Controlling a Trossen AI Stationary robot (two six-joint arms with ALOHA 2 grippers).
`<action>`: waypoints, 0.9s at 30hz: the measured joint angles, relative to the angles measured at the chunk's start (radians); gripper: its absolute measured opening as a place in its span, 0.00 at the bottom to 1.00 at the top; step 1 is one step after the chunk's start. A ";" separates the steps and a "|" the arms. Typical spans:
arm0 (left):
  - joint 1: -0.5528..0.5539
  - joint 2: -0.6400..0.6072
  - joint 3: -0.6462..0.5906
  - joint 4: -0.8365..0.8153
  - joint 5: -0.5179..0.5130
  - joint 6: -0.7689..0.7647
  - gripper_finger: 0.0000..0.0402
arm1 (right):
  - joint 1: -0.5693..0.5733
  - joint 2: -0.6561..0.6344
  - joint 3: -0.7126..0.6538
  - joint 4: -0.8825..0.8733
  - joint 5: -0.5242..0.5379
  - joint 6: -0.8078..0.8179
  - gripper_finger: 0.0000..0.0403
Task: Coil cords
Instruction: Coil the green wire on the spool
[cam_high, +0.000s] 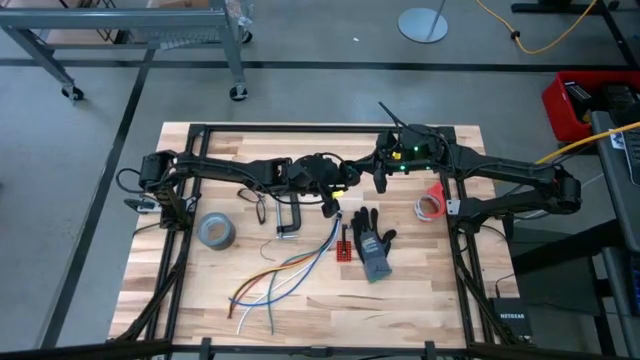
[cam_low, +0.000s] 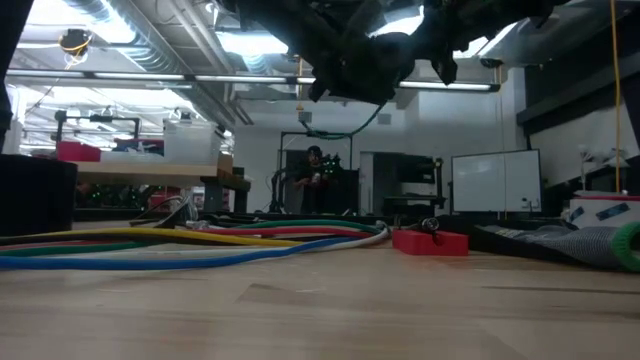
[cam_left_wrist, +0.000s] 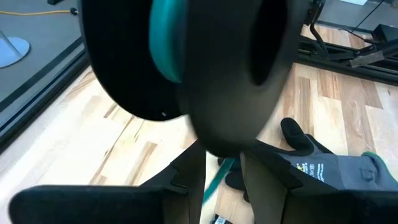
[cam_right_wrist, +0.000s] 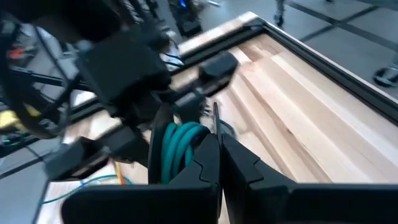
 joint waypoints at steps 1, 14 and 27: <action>0.000 0.000 0.000 0.001 0.001 0.000 0.23 | 0.000 0.000 0.000 0.009 -0.012 0.001 0.00; -0.021 0.000 -0.002 -0.016 0.000 0.000 0.22 | 0.000 0.000 0.000 0.095 -0.084 0.025 0.00; -0.029 -0.001 -0.004 -0.153 0.000 -0.106 0.22 | -0.001 0.000 -0.001 0.109 -0.068 0.012 0.00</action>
